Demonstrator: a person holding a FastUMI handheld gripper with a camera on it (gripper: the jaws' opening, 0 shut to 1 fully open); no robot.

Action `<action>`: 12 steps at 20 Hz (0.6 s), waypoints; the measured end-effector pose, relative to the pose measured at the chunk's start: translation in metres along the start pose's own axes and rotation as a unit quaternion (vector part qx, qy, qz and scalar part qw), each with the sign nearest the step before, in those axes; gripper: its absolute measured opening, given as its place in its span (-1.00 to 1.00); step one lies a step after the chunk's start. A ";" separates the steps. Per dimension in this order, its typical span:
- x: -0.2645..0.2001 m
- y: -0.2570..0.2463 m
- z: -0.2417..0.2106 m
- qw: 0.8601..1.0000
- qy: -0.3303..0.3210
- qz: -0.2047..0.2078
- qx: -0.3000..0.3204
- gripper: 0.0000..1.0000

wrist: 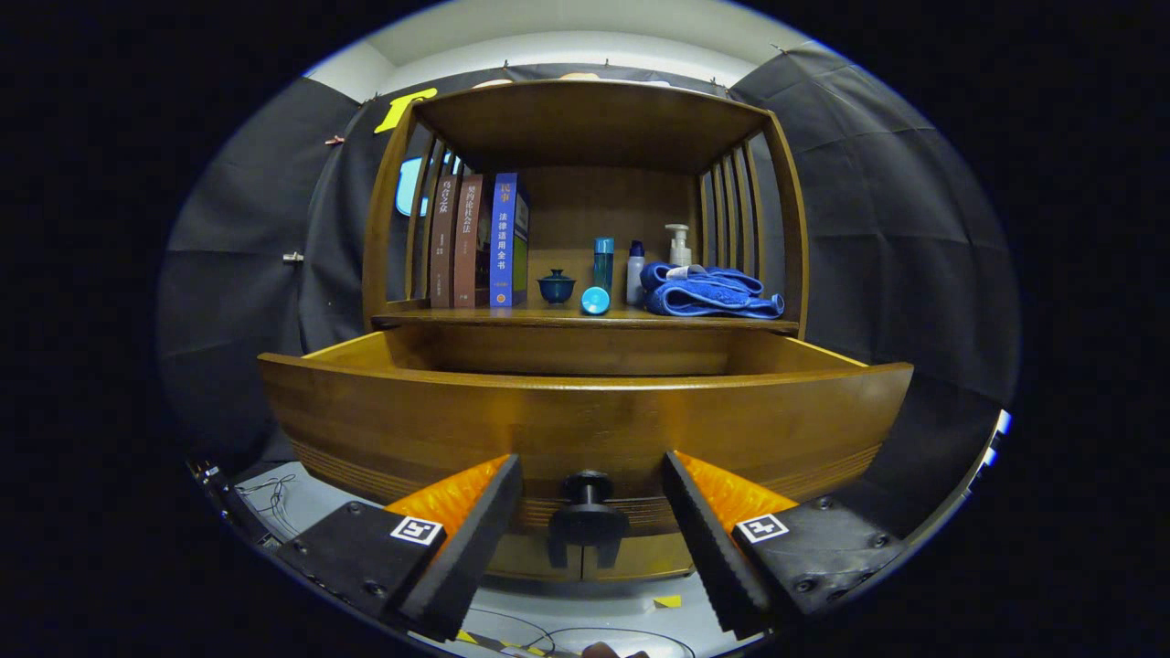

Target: Pull open the drawer, take out the items inside it, and place them on the countertop above the cabinet.

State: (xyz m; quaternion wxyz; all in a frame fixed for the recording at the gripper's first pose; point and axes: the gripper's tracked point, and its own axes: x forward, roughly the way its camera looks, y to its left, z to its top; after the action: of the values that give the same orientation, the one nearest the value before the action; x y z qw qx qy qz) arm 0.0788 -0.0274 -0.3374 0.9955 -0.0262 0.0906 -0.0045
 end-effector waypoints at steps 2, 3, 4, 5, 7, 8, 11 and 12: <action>0.011 -0.001 0.002 1.000 0.006 0.006 0.001 1.00; 0.018 -0.001 0.004 1.000 0.008 0.008 0.003 1.00; 0.027 -0.001 0.007 1.000 0.006 0.008 0.004 1.00; 0.036 0.000 0.013 1.000 0.000 0.008 0.005 1.00; 0.046 0.000 0.010 1.000 0.009 0.008 0.009 0.98; 0.059 0.003 0.011 1.000 0.009 0.008 0.013 1.00; 0.079 0.004 0.013 1.000 0.013 0.008 0.019 0.99; 0.087 0.005 0.013 1.000 0.014 0.007 0.016 1.00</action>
State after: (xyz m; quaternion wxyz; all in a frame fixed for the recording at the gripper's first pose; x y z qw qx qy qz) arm 0.1671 -0.0235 -0.3407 0.9945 -0.0091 0.1046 0.0006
